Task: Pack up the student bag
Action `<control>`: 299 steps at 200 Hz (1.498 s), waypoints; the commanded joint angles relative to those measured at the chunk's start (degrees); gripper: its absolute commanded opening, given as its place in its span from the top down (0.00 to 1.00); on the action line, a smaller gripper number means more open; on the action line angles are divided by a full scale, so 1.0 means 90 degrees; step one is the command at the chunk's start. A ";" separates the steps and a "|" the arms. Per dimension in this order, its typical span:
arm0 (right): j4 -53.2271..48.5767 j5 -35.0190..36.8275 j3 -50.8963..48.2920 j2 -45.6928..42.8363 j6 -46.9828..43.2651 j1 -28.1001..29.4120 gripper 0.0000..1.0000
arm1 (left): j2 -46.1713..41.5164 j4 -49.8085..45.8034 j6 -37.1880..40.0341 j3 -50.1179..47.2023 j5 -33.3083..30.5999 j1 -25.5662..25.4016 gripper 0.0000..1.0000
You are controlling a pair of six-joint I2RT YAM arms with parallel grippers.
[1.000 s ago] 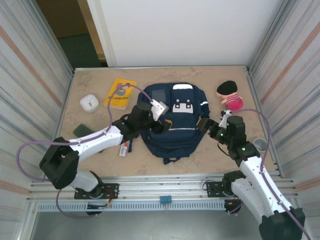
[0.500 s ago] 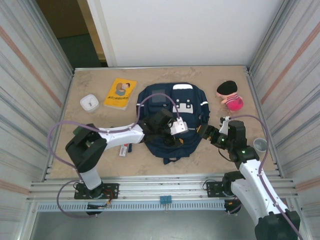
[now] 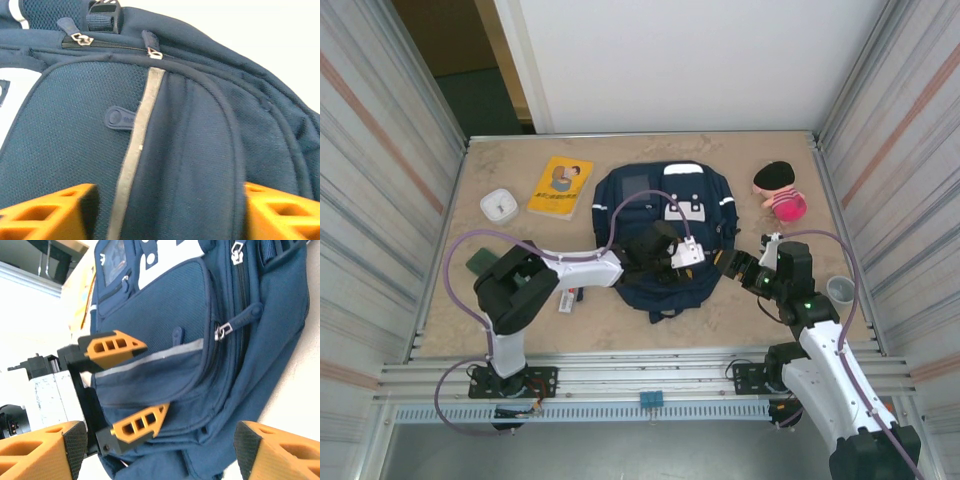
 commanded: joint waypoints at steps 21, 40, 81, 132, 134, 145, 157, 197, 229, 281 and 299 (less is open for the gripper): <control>-0.0014 -0.0116 -0.0003 0.0153 -0.0441 -0.0154 0.21 | -0.1208 0.0144 0.0389 -0.0740 0.0500 0.0169 1.00; 0.0165 -0.0303 0.0037 0.0336 -0.0615 -0.0330 0.24 | -0.1958 -0.0326 0.0357 -0.0805 0.1964 0.0608 1.00; 0.1264 -0.0558 -0.0202 0.0070 -0.1038 -0.0671 0.18 | -0.2873 -0.0246 -0.0268 -0.0868 0.4719 0.2083 1.00; 0.2425 -0.1759 -0.0413 0.0860 -0.1395 -0.0975 0.20 | -0.3079 -0.0407 -0.0617 -0.0459 0.6153 0.3068 1.00; 0.2500 -0.1802 -0.0429 0.0888 -0.1395 -0.0970 0.20 | -0.3075 -0.0407 -0.0638 -0.0441 0.6173 0.3095 1.00; 0.2813 -0.2012 -0.0497 0.1019 -0.1378 -0.0965 0.23 | -0.3080 -0.0475 -0.0687 -0.0327 0.6255 0.3209 1.00; 0.2990 -0.2179 -0.0516 0.1148 -0.1417 -0.0961 0.25 | -0.3074 -0.0649 -0.0599 -0.0210 0.6321 0.3253 1.00; 0.3290 -0.2633 -0.0474 0.1359 -0.1876 -0.0918 0.31 | -0.3046 -0.0791 -0.0591 -0.0067 0.6646 0.3390 1.00; 0.3371 -0.2188 -0.0534 0.1240 -0.2590 -0.0639 0.34 | -0.3052 -0.0778 -0.0641 -0.0045 0.6806 0.3486 1.00; 0.3761 -0.1920 -0.0389 0.1886 -0.3026 -0.0538 0.32 | -0.3169 -0.0837 -0.0681 -0.0035 0.7169 0.3682 1.00; 0.4110 -0.2241 -0.0286 0.2380 -0.3072 -0.0530 0.29 | -0.3225 -0.0826 -0.0668 -0.0045 0.7183 0.3710 1.00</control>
